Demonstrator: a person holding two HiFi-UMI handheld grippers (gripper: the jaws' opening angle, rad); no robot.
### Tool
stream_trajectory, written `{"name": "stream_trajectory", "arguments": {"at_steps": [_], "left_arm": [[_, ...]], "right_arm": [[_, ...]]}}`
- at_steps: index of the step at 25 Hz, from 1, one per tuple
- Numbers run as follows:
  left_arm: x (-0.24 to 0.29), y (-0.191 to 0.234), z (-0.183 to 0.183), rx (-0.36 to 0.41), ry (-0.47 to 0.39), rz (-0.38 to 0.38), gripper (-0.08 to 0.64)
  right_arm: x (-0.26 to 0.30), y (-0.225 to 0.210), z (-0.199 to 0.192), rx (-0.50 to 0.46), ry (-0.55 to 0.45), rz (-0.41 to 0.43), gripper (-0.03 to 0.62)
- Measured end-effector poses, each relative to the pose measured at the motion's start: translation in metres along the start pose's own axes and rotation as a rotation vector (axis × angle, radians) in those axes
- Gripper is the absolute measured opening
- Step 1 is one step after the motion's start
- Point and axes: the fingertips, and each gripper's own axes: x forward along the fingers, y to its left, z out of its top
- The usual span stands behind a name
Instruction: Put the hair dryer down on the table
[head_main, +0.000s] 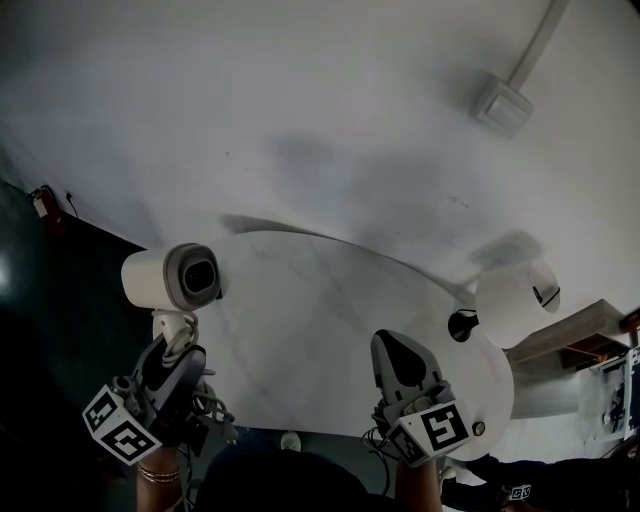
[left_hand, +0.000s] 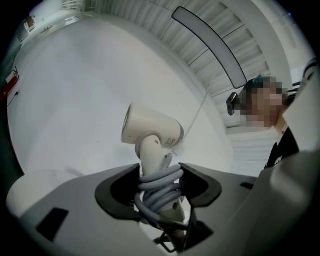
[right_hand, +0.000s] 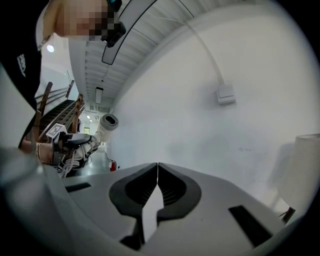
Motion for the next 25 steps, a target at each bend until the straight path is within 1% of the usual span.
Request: {"name": "stream_trajectory", "arguments": {"at_steps": [6, 11, 18, 20, 23, 25], "left_arm": [[-0.001, 0.019, -0.007, -0.006, 0.004, -0.022, 0.256], [0.004, 0.032, -0.008, -0.024, 0.015, -0.046, 0.256], [0.025, 0.062, 0.009, -0.072, 0.082, -0.055, 0.256], [0.027, 0.067, 0.007, -0.085, 0.094, -0.056, 0.256], [0.031, 0.075, 0.004, -0.103, 0.114, -0.062, 0.256], [0.033, 0.08, 0.001, -0.107, 0.125, -0.062, 0.256]], "right_arm": [[0.012, 0.009, -0.003, -0.003, -0.036, 0.002, 0.018], [0.021, 0.014, 0.002, -0.002, -0.069, -0.019, 0.018], [0.048, 0.009, -0.007, 0.018, 0.04, -0.094, 0.018], [0.051, 0.011, -0.004, 0.04, 0.039, -0.114, 0.018], [0.056, 0.017, 0.002, 0.081, -0.001, -0.116, 0.018], [0.056, 0.02, -0.003, 0.066, 0.011, -0.118, 0.018]]}}
